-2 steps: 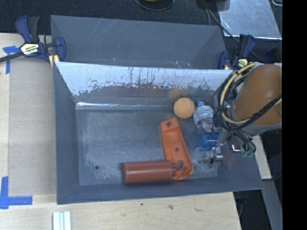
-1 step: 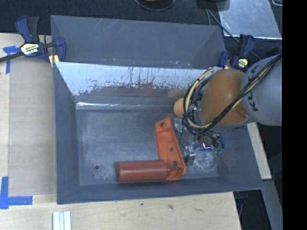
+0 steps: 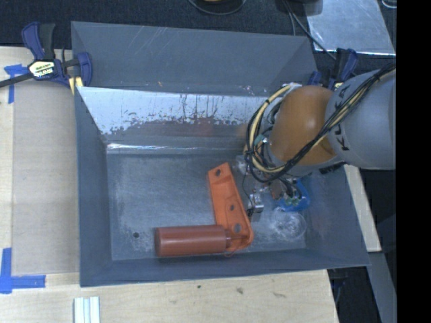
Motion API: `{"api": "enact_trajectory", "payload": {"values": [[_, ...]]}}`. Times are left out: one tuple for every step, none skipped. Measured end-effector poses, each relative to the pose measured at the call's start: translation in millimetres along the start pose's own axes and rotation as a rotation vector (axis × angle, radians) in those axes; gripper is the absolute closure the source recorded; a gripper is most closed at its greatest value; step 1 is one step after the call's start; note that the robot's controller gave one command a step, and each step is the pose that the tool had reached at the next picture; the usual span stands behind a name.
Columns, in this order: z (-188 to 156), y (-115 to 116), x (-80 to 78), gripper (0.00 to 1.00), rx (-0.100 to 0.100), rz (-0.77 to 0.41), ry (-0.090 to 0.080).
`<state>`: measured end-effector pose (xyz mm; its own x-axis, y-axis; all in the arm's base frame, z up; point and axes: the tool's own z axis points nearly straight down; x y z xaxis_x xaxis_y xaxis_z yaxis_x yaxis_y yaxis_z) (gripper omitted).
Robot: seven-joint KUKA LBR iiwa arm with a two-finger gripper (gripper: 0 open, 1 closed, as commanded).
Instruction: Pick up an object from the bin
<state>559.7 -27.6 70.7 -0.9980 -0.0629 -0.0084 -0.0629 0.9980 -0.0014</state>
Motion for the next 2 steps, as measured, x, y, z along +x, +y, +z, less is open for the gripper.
{"api": "enact_trajectory", "payload": {"values": [[0.0,21.2,-10.6,0.00,-0.001,-0.194,0.004],[-0.1,90.4,20.0,0.00,-0.003,-0.070,-0.002]]}}
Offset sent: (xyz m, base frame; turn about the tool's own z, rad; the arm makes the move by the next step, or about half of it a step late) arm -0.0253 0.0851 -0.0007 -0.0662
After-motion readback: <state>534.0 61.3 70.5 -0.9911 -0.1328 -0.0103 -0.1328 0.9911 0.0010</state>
